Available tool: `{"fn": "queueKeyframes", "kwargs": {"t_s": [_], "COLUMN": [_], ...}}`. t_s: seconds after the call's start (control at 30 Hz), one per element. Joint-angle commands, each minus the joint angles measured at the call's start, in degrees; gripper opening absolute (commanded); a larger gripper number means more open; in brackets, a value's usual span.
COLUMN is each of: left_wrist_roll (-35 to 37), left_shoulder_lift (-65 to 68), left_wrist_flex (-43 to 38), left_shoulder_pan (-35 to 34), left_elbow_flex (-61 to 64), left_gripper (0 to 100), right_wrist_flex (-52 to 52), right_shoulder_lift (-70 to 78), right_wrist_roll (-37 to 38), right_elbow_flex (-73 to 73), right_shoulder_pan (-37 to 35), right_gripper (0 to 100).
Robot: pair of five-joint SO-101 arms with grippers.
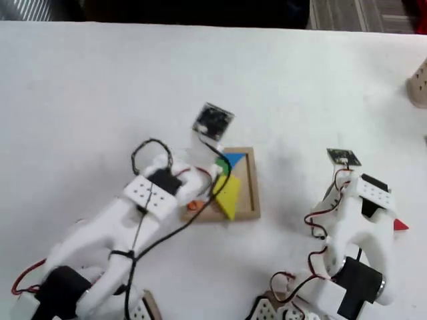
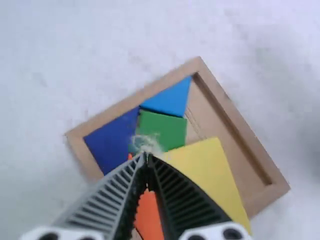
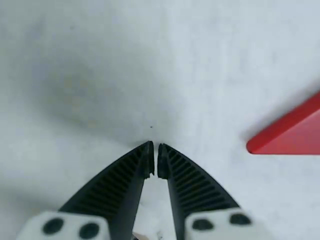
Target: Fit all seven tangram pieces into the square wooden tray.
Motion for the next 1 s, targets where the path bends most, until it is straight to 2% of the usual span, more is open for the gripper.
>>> {"fn": "queueKeyframes", "kwargs": {"t_s": [0.0, 0.17, 0.4, 0.53, 0.77, 0.97], "left_wrist_roll": [0.4, 0.4, 0.3, 0.3, 0.3, 0.3], "left_shoulder_lift": [0.7, 10.7, 21.7, 20.8, 15.2, 4.2], "left_wrist_flex": [-4.9, -6.1, 0.3, 3.7, 4.0, 4.0], "left_shoulder_pan": [-2.9, -1.7, -2.0, -1.7, -1.5, 4.4], "left_elbow_flex": [-3.6, -10.1, -19.7, -18.4, -10.6, -0.4], "left_gripper": [2, 2, 2, 2, 2, 2], "right_wrist_flex": [-0.5, -0.5, -0.5, -1.3, -1.3, -1.4], "right_shoulder_lift": [0.1, 0.1, 0.1, 0.1, 0.1, 0.1], "right_wrist_roll": [0.6, 0.6, 0.6, 0.6, 0.6, 0.6], "right_elbow_flex": [-1.8, -1.8, -1.8, -1.8, -1.8, -1.8], "right_shoulder_pan": [0.2, 0.2, 0.2, 0.2, 0.2, 0.2], "right_gripper": [1.9, 1.9, 1.9, 1.9, 1.9, 1.9]}}
